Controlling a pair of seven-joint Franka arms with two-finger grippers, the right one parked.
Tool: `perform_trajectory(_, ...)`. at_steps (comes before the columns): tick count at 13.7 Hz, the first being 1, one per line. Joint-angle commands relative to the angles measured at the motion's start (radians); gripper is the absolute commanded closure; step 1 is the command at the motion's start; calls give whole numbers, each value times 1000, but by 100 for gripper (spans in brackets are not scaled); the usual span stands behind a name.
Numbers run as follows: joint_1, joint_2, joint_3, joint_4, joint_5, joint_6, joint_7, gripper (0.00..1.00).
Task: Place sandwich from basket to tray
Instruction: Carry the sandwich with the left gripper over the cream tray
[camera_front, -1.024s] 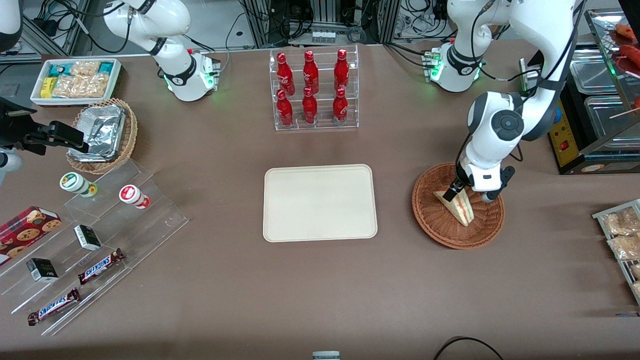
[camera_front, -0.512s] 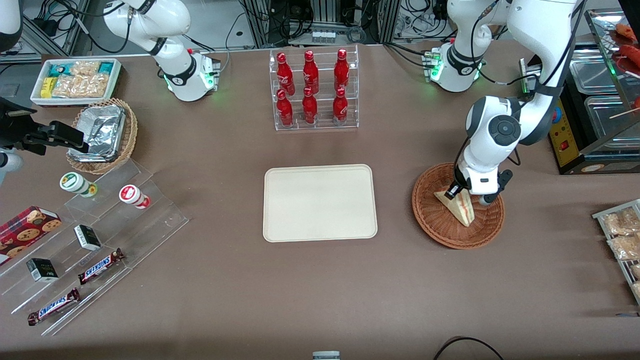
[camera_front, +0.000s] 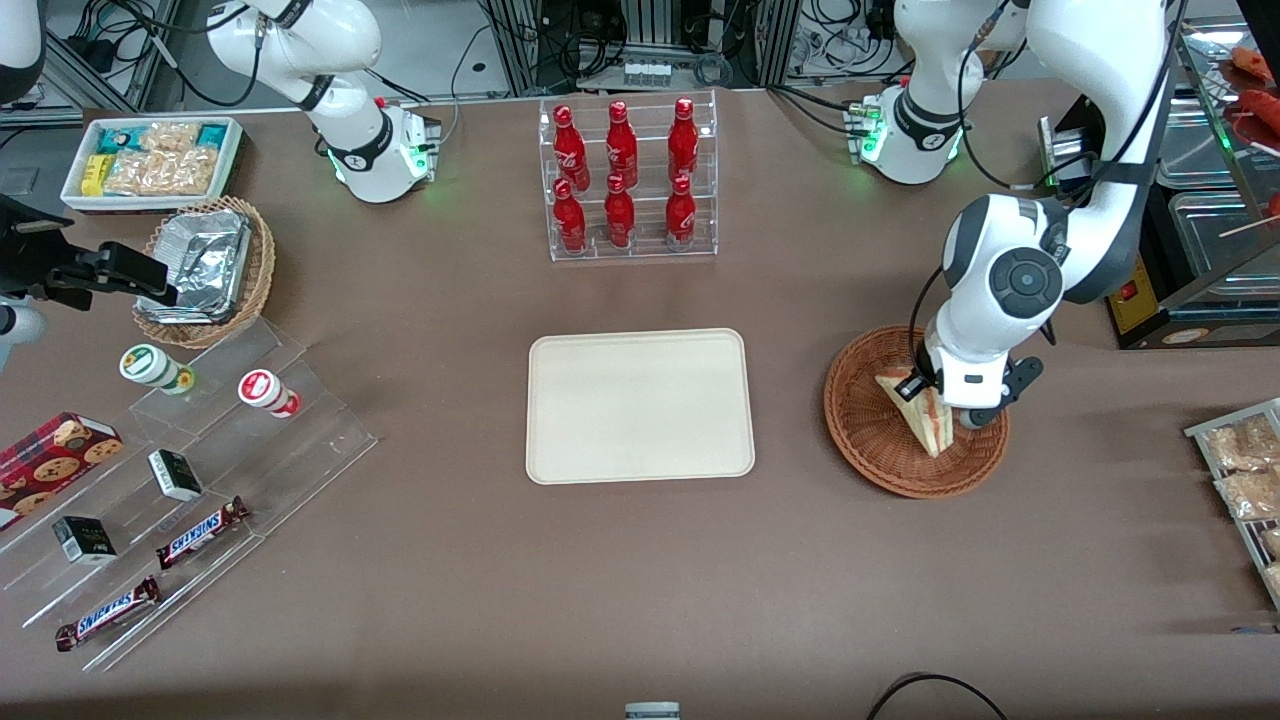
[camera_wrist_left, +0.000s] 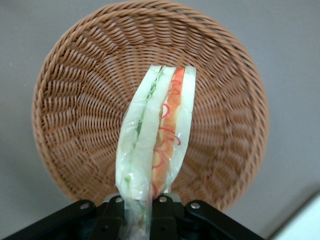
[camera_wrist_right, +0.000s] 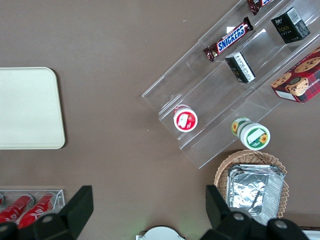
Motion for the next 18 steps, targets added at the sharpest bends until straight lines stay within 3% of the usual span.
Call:
perform_trajectory(1, -60, 44, 3, 130, 9, -135, 108, 100)
perform_trajectory(4, -145, 56, 2, 162, 6, -137, 194, 100)
perform_trajectory(9, -281, 186, 3, 304, 4, -128, 197, 100)
perform_trajectory(18, -518, 475, 3, 651, 0, -144, -102, 100)
